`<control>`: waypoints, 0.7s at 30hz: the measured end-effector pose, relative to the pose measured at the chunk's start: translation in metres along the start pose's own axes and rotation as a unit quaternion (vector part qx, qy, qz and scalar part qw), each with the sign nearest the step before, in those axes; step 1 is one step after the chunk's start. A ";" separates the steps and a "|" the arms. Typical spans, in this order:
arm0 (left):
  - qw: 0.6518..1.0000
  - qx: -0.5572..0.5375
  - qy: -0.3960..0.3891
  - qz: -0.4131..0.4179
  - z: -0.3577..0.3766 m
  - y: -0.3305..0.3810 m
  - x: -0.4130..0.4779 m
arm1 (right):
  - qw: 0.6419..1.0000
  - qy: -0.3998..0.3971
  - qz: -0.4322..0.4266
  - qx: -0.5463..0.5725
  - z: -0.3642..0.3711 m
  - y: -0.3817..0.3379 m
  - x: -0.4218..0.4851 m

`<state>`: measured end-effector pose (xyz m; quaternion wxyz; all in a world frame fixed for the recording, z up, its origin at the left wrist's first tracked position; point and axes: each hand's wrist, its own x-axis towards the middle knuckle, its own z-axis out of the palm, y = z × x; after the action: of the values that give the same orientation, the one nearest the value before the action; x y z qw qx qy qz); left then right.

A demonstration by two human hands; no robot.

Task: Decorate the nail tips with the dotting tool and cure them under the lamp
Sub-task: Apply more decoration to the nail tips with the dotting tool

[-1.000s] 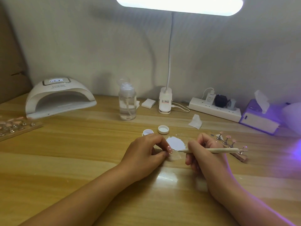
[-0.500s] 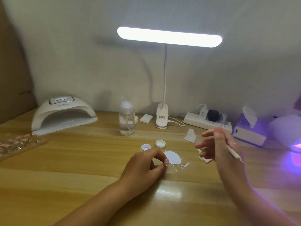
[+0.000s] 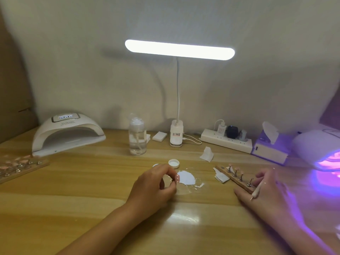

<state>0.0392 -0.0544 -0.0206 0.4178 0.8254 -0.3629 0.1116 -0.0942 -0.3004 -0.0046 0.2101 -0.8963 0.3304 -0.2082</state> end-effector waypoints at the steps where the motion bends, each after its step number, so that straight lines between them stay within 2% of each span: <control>1: 1.000 -0.004 0.001 -0.001 0.000 0.000 0.001 | 1.000 -0.002 -0.001 0.011 0.001 0.001 0.000; 13: 0.994 -0.070 0.024 -0.074 -0.001 -0.002 0.003 | 0.999 0.009 -0.004 0.041 0.006 0.018 0.012; 17: 0.993 -0.082 0.029 -0.078 -0.001 -0.003 0.004 | 0.993 0.044 -0.004 0.108 0.012 0.023 0.017; 21: 0.993 -0.084 0.032 -0.075 -0.002 -0.002 0.003 | 0.988 0.090 -0.038 0.116 0.011 0.023 0.017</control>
<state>0.0432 -0.0537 -0.0191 0.5043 0.8082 -0.2948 0.0753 -0.0879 -0.3255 -0.0217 0.2738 -0.8554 0.2870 -0.3331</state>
